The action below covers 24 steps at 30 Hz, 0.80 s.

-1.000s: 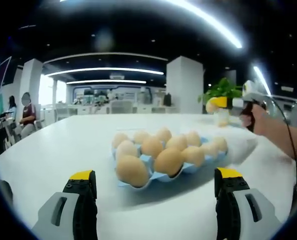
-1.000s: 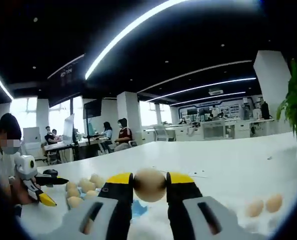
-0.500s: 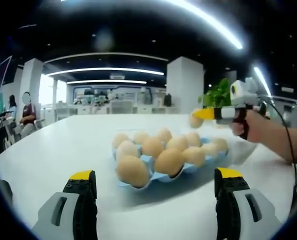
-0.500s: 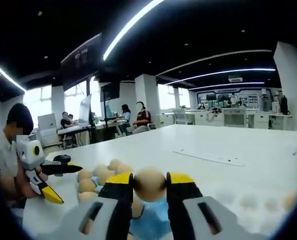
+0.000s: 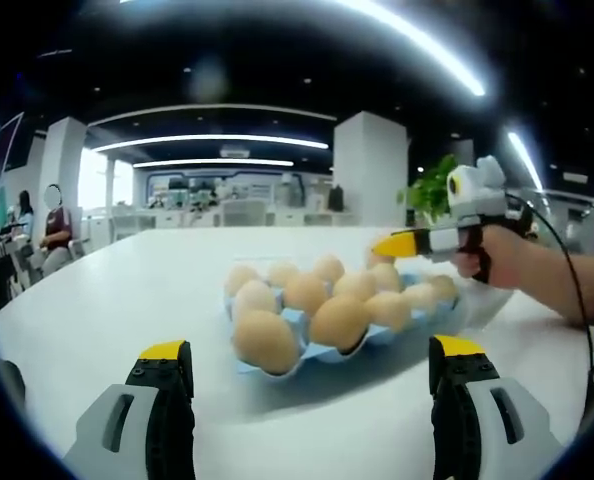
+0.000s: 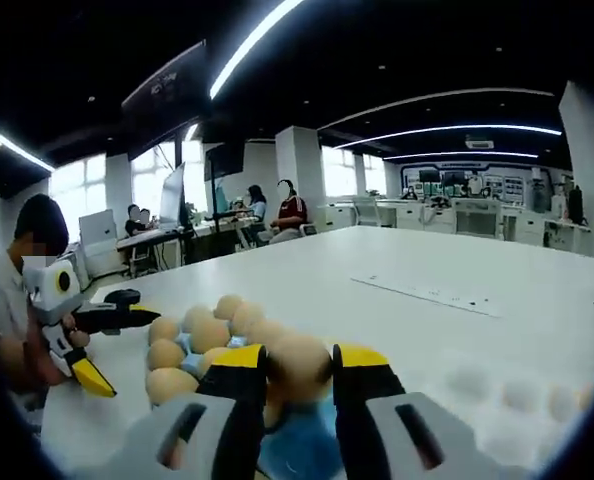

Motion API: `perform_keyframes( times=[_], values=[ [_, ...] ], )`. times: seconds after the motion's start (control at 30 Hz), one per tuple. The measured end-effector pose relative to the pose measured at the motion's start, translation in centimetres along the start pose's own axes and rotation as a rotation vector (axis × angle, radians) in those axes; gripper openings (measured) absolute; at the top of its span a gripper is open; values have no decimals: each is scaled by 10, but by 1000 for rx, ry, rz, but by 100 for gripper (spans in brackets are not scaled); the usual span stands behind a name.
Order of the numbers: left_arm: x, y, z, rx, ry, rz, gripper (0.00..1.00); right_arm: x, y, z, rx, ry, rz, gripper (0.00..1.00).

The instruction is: Pick up the eggs on the table and place them into the egg tray on the table

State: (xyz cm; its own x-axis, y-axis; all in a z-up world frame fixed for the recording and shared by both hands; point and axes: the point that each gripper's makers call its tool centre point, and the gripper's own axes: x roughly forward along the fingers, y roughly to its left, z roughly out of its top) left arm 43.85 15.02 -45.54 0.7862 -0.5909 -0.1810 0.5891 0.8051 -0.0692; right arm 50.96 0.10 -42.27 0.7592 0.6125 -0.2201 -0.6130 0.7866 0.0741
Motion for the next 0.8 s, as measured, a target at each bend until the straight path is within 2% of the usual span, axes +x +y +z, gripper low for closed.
perform_keyframes(
  times=[0.23,0.33,0.43,0.47,0.63,0.8],
  values=[
    [0,-1,0,2,1,3,100,-1,7,0,-3,-8,3,27],
    [0,-1,-1,2,3,4,100,8,8,2,-7,-2,3,27],
    [1,-1,-2,6,7,6,100,20,13,-12,-23,95,12,27],
    [1,-1,-2,7,8,7,100,23,13,-7,-5,72,17,27],
    [0,0,-2,8,8,11,100,29,14,-15,23,163,18,28],
    [1,-1,-2,12,12,9,100,28,8,-26,141,241,35,28]
  ],
)
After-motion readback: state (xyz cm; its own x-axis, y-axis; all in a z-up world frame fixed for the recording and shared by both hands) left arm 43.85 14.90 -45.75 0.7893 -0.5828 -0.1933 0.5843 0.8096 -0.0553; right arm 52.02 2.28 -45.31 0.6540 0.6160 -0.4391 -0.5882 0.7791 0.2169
